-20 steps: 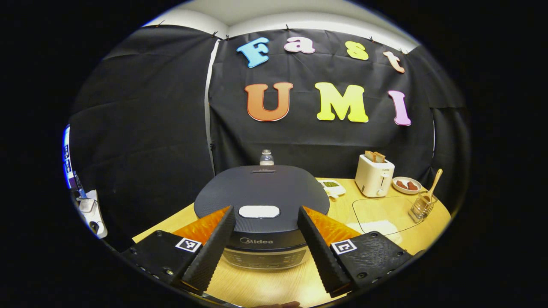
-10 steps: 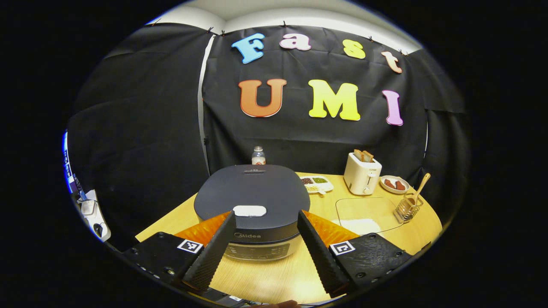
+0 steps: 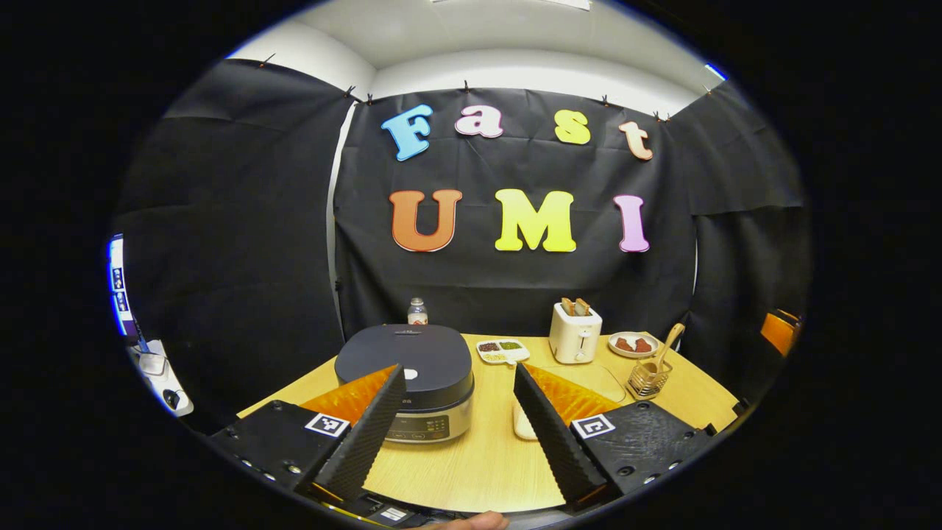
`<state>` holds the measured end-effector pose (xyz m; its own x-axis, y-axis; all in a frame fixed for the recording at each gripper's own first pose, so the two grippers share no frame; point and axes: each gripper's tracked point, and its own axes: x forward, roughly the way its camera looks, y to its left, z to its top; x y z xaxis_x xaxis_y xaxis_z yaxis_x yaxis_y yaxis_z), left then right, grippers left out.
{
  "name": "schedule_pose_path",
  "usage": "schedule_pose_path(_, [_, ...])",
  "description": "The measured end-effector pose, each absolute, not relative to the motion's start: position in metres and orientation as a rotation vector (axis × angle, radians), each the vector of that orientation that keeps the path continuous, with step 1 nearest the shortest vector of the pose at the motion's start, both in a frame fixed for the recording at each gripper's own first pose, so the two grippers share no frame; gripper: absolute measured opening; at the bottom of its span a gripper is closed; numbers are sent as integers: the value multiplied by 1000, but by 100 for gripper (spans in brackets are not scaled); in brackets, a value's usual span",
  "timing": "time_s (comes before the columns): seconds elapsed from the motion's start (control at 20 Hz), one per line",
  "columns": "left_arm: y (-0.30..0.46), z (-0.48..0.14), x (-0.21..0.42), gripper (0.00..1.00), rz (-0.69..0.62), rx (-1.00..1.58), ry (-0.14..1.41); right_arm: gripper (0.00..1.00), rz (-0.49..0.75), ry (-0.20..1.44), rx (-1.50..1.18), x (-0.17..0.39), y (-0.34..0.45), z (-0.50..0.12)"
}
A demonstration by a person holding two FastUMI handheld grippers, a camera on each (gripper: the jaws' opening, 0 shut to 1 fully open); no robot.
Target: Close the left gripper, press the button to open the rice cooker; take a wooden spoon from the chopstick holder with the right hand, scoop a spoonful of rice and pour it into the rice cooker, then put the wooden spoon back into the chopstick holder.
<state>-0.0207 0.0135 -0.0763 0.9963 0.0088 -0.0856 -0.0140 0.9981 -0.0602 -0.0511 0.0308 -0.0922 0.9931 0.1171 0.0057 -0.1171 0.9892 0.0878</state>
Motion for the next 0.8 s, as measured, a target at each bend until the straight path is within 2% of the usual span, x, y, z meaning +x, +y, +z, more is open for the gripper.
schedule_pose_path(0.05, [12, -74, -29, 95, 16, -58, 72, 88, 123, 0, 86, -53, 31, -93])
schedule_pose_path(0.1, [13, -71, -37, 95, 30, -52, 53, 84, 131, -4, 81, -56, 32, -93])
schedule_pose_path(0.15, [12, -69, -46, 95, 38, -48, 35, 88, 133, -8, 80, -56, 31, -92])
schedule_pose_path(0.8, [-15, -64, -93, 94, 16, -32, -33, 88, 162, -36, 36, -77, 44, -81])
